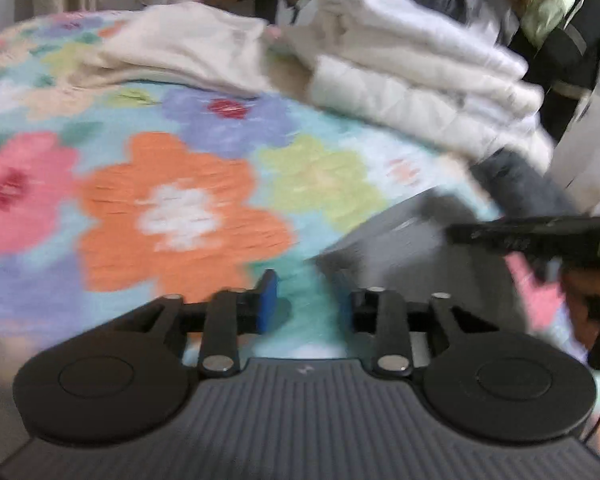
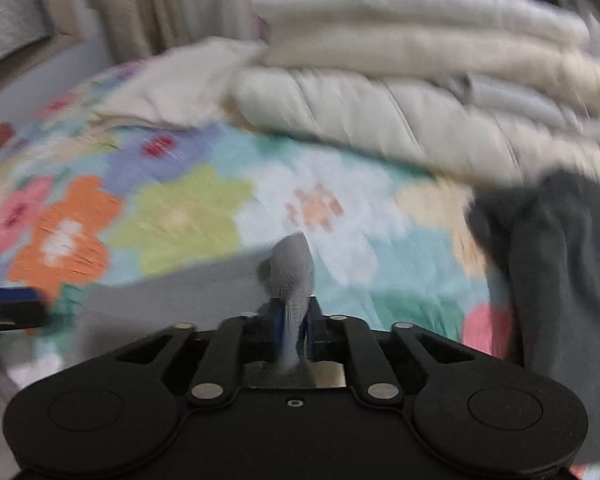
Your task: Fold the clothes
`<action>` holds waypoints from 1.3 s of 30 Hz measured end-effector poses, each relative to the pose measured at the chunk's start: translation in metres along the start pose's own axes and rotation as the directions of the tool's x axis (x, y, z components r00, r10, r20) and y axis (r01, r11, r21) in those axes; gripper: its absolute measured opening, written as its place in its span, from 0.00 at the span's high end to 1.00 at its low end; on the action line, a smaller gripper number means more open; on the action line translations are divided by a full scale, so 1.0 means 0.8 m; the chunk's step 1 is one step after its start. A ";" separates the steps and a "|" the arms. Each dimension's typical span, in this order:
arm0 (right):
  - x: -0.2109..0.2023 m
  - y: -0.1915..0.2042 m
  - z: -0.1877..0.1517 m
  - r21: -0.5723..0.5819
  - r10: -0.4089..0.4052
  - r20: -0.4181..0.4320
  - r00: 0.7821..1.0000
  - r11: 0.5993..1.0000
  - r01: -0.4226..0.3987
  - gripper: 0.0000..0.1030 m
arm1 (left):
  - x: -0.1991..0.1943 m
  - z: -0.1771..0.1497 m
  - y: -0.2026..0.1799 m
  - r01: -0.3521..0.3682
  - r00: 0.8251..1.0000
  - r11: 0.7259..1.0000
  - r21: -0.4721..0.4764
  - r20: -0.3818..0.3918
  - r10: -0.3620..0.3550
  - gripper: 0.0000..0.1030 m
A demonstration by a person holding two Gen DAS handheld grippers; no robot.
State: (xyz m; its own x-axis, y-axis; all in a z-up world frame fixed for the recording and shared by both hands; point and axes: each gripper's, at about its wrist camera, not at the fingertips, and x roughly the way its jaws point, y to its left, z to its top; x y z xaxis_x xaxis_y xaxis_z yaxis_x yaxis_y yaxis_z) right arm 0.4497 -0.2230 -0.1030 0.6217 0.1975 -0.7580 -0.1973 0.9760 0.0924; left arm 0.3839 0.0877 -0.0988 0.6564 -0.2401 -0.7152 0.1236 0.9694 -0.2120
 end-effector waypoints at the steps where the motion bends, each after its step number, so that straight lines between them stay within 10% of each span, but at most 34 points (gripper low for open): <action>1: -0.009 0.001 -0.004 0.026 -0.008 0.029 1.000 1.000 0.007 0.77 | -0.014 -0.004 0.011 -0.041 0.999 0.999 0.030 -0.010 0.041 0.64; 8: -0.084 0.067 -0.009 -0.036 0.021 0.241 0.970 0.999 -0.013 0.52 | -0.128 -0.044 0.164 -0.369 0.929 0.923 -0.112 -0.065 0.364 0.46; 12: -0.101 0.156 -0.014 -0.284 0.253 0.149 0.956 0.937 -0.204 0.50 | -0.171 -0.081 0.266 -0.396 0.916 0.865 -0.308 -0.064 0.397 0.41; 15: -0.102 0.234 -0.043 -0.501 0.260 0.142 0.955 0.851 -0.157 0.44 | -0.186 -0.109 0.334 -0.328 0.939 0.836 -0.439 -0.052 0.341 0.39; 20: -0.067 0.293 -0.067 -0.601 0.305 -0.018 0.952 0.758 -0.254 0.43 | -0.179 -0.113 0.349 -0.116 0.992 0.899 -0.422 -0.003 0.126 0.28; 24: -0.029 0.317 -0.078 -0.583 0.275 -0.178 0.945 0.744 -0.326 0.43 | -0.145 -0.105 0.312 -0.210 0.977 0.942 -0.261 -0.034 0.209 0.25; 30: -0.016 0.332 -0.082 -0.603 0.270 -0.178 0.946 0.730 -0.321 0.29 | -0.104 -0.106 0.285 -0.291 0.956 0.944 -0.156 -0.020 0.291 0.18; 32: -0.011 0.335 -0.078 -0.602 0.266 -0.181 0.947 0.731 -0.321 0.24 | -0.105 -0.106 0.282 -0.294 0.954 0.940 -0.175 0.005 0.300 0.33; 34: -0.004 0.336 -0.075 -0.584 0.288 -0.194 0.938 0.734 -0.346 0.24 | -0.113 -0.102 0.279 -0.256 0.964 0.948 -0.189 0.020 0.264 0.90; 35: -0.003 0.335 -0.076 -0.571 0.306 -0.200 0.931 0.736 -0.365 0.24 | -0.118 -0.101 0.280 -0.214 0.974 0.952 -0.217 0.027 0.225 0.93; 37: -0.005 0.338 -0.080 -0.561 0.343 -0.209 0.916 0.725 -0.399 0.42 | -0.133 -0.100 0.275 -0.248 0.959 0.930 -0.273 0.069 0.276 0.93; 39: -0.006 0.344 -0.083 -0.563 0.374 -0.213 0.903 0.708 -0.426 0.92 | -0.152 -0.098 0.264 -0.260 0.943 0.923 -0.283 0.129 0.306 0.93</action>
State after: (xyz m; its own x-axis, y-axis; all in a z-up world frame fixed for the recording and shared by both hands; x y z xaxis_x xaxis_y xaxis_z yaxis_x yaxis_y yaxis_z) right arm 0.3419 0.0388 -0.1168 0.3258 0.5235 -0.7872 -0.8317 0.5547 0.0247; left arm 0.2718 0.3176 -0.1085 0.7528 0.0763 -0.6538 -0.2676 0.9430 -0.1980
